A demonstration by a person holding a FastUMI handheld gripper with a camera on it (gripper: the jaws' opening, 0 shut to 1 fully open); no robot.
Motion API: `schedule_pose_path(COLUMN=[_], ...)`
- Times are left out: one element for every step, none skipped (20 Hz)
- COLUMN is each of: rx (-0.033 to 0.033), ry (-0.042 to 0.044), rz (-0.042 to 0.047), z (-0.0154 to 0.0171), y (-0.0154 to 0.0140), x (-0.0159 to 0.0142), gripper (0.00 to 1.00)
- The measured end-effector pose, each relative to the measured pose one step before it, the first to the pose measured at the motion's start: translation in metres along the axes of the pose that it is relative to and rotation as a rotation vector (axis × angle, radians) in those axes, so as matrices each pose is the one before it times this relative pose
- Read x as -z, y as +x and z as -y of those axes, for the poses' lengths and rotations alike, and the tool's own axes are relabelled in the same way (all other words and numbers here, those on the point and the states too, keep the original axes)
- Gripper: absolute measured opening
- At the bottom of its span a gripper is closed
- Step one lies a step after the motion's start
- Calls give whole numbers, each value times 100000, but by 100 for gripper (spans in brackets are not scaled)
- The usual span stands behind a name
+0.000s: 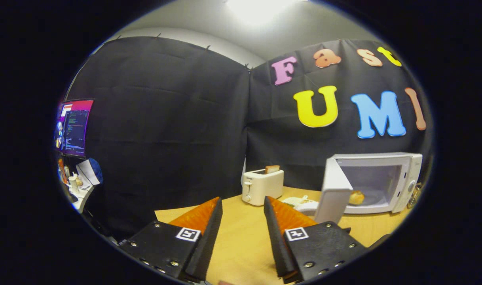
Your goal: Open the microwave, put the food inside, and close the microwave door.
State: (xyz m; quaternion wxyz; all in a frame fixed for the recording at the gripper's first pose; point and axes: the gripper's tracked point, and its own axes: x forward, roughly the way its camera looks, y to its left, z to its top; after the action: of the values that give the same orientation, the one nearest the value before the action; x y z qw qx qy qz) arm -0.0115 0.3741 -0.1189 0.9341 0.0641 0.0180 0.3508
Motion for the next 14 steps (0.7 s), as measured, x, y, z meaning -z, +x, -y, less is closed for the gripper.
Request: schedule_pose_path(rx=[2370,-784,-2720,-3273,-2611,-1740,333,2131,2324,1170,-514,-1044,-455,1010], ry=[1599,-145,2847,5342,4141,1120,-1485,-2545,-2215,-52,2734,2900,1498,-274], rz=[-1140,-2068,-1861,-942,-779,-1278,399,1053,1668,1,-1188,-1683,-693,420], z=[1343,855,-32,238,-33,-146,161,358,394,158,150,-54,229,240], y=[-368,-81,-59,-205,-44,-46,-50,-375,-268,-20,281,96,-228,-315], x=[439,532,382,410,260,19,-342,-330,-419,163,516,514,182,-347], gripper=[47,32,27,14,8,7,7,7,7,7,7,7,7,7])
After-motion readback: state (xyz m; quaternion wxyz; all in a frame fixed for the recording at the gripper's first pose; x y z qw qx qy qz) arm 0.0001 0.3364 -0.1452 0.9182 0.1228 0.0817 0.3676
